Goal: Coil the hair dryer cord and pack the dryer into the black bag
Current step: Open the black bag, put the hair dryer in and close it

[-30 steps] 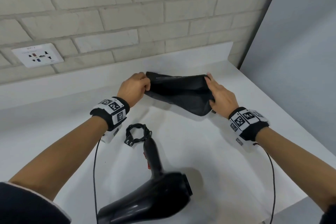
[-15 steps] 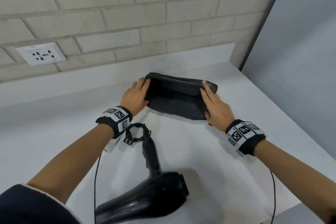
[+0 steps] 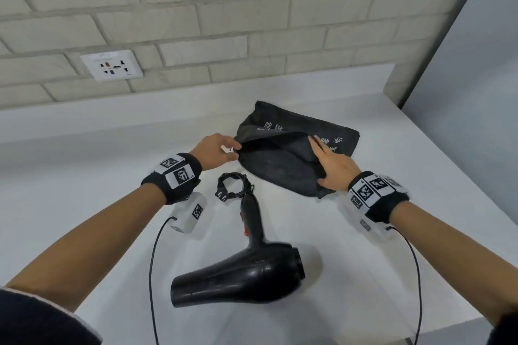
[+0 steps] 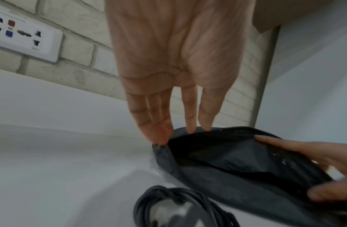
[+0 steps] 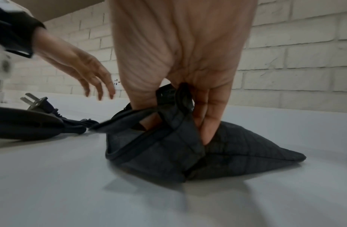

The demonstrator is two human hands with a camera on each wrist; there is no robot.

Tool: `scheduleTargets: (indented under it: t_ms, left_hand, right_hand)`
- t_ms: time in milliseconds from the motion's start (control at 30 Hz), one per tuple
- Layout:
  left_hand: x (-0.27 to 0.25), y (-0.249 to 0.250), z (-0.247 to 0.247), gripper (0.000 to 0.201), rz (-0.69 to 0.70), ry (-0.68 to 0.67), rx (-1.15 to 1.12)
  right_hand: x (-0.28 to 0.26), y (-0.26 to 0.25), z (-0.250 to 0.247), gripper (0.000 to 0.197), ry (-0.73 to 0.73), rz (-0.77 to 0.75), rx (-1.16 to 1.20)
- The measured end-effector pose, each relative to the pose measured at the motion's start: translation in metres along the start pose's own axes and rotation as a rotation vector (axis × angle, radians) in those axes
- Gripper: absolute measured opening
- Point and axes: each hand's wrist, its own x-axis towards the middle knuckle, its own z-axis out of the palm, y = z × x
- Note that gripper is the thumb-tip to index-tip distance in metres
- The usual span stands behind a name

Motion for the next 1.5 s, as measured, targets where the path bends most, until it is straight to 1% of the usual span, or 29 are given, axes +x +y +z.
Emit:
scheduleTargets:
  t_ms: [67,167,300,400,433,500,567,633,700,767,800,900,933,967,1000,1067,1133,1200,1233,1300,1333,1367,1433,1467,1500]
  left_hand:
    - [-0.019,-0.004,0.001,0.026,-0.030,-0.089,0.057]
    - [-0.042,-0.002,0.014,0.033,-0.042,-0.213,0.193]
    - [-0.053,0.016,0.032,0.061,-0.060,-0.281,0.479]
    - [-0.049,0.026,0.039,0.078,-0.156,-0.430,0.548]
    - [-0.048,0.031,0.040,0.080,-0.197,-0.466,0.549]
    - [-0.047,0.043,0.042,0.074,-0.248,-0.486,0.517]
    - [-0.048,0.054,0.045,0.077,-0.285,-0.500,0.500]
    - [-0.045,0.065,0.047,0.078,-0.313,-0.583,0.477]
    - [-0.042,0.070,0.050,0.070,-0.340,-0.627,0.483]
    - [-0.037,0.070,0.053,0.045,-0.363,-0.593,0.479]
    - [-0.035,0.068,0.054,0.038,-0.369,-0.563,0.462]
    - [-0.034,0.064,0.055,0.032,-0.392,-0.481,0.364]
    - [-0.034,0.064,0.055,0.044,-0.399,-0.442,0.347]
    - [-0.033,0.064,0.057,0.061,-0.378,-0.389,0.336]
    - [-0.031,0.065,0.058,0.070,-0.345,-0.356,0.338]
    - [-0.026,0.073,0.059,0.073,-0.256,-0.329,0.342]
    - [-0.019,0.083,0.060,0.075,-0.236,-0.309,0.317]
    - [-0.010,0.092,0.060,0.073,-0.219,-0.317,0.381]
    - [-0.007,0.095,0.060,0.069,-0.218,-0.323,0.414]
    - [0.012,0.108,0.059,0.053,-0.172,-0.309,0.488]
    - [0.016,0.105,0.058,0.046,-0.153,-0.312,0.516]
    - [0.019,0.105,0.054,0.042,-0.147,-0.339,0.531]
    - [0.028,0.096,0.050,0.045,-0.142,-0.361,0.481]
    - [0.031,0.092,0.046,0.043,-0.139,-0.368,0.435]
    - [0.032,0.087,0.043,0.036,-0.118,-0.374,0.384]
  right_hand:
    - [-0.002,-0.002,0.000,0.101,-0.011,-0.002,0.025]
    - [-0.006,-0.008,0.004,0.101,-0.040,-0.015,0.080]
    - [-0.013,-0.017,0.008,0.098,-0.080,-0.050,0.127]
    - [-0.019,-0.018,0.010,0.099,-0.096,-0.043,0.150]
    - [-0.020,-0.018,0.011,0.099,-0.099,-0.036,0.153]
    - [-0.024,-0.017,0.012,0.099,-0.099,-0.029,0.151]
    - [-0.028,-0.017,0.011,0.099,-0.094,-0.028,0.155]
    - [-0.032,-0.015,0.011,0.099,-0.076,-0.028,0.153]
    - [-0.036,-0.013,0.010,0.099,-0.065,-0.021,0.148]
    - [-0.039,-0.009,0.010,0.100,-0.072,-0.015,0.151]
    - [-0.040,-0.007,0.010,0.101,-0.078,-0.011,0.161]
    - [-0.044,-0.003,0.010,0.102,-0.092,-0.003,0.183]
    - [-0.044,-0.001,0.011,0.102,-0.089,0.001,0.188]
    - [-0.043,0.000,0.011,0.102,-0.087,0.005,0.192]
    - [-0.042,0.001,0.011,0.102,-0.088,0.009,0.192]
    - [-0.040,0.001,0.009,0.102,-0.092,0.018,0.181]
    - [-0.037,-0.003,0.008,0.102,-0.084,0.008,0.173]
    - [-0.037,-0.007,0.006,0.102,-0.083,-0.017,0.171]
    - [-0.038,-0.009,0.006,0.102,-0.094,-0.029,0.169]
    - [-0.039,-0.001,0.007,0.101,-0.070,-0.022,0.161]
    - [-0.042,-0.003,0.008,0.100,-0.073,-0.032,0.154]
    - [-0.045,-0.003,0.007,0.098,-0.076,-0.041,0.150]
    - [-0.049,-0.003,0.009,0.096,-0.082,-0.053,0.147]
    - [-0.050,-0.003,0.010,0.096,-0.086,-0.053,0.152]
    - [-0.052,-0.003,0.010,0.096,-0.092,-0.053,0.151]
